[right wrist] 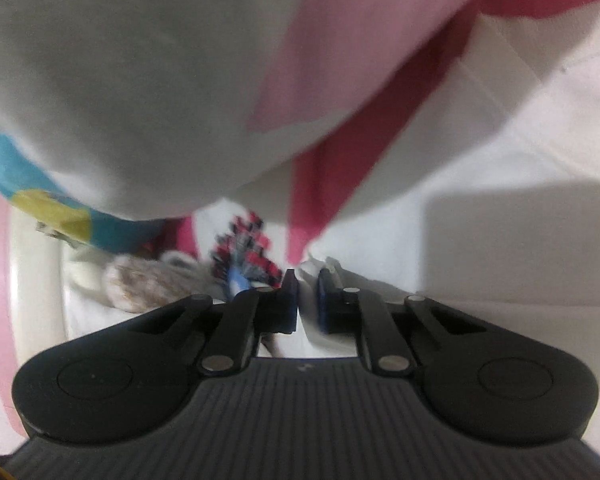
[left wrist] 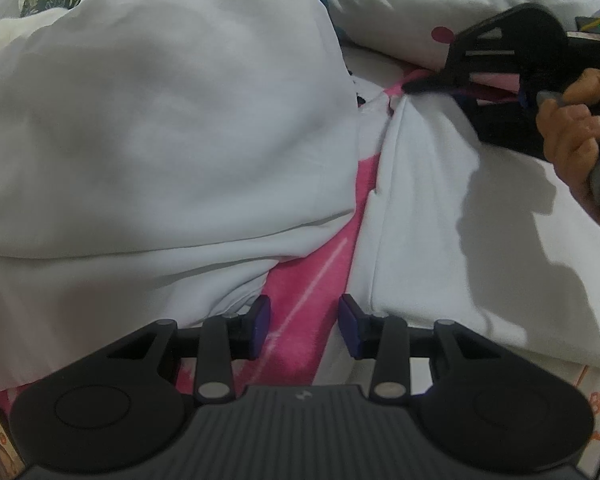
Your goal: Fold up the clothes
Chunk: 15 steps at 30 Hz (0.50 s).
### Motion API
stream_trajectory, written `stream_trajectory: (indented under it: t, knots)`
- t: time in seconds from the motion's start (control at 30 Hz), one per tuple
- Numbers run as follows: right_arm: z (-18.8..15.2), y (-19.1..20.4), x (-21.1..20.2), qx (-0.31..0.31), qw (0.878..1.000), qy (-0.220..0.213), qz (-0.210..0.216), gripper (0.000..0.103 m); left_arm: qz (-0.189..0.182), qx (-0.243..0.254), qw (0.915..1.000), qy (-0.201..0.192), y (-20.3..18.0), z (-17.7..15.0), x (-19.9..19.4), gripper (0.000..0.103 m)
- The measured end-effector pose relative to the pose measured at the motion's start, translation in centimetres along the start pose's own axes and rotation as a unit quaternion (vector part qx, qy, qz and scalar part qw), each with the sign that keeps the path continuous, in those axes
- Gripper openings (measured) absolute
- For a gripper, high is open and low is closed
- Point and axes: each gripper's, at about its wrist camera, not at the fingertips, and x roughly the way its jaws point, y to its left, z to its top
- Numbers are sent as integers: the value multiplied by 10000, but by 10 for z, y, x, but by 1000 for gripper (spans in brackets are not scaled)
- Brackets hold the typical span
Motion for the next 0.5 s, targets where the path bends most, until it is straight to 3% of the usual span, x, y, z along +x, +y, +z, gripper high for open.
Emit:
stream_trajectory:
  t: [0.27,0.4,0.5]
  knots:
    - [-12,6,23,-1155,9926,-360,99,8,40,286,9996,-38,-10,-2,2,35]
    - [-12,15,10,-1595,9840,-783,109,15,71,355,9993,-34,-9,-9,-5,35]
    - [-7,17,-8,-1732,9782,-1144,50,25,76,401,9992,-13,-3,-15,-13,35]
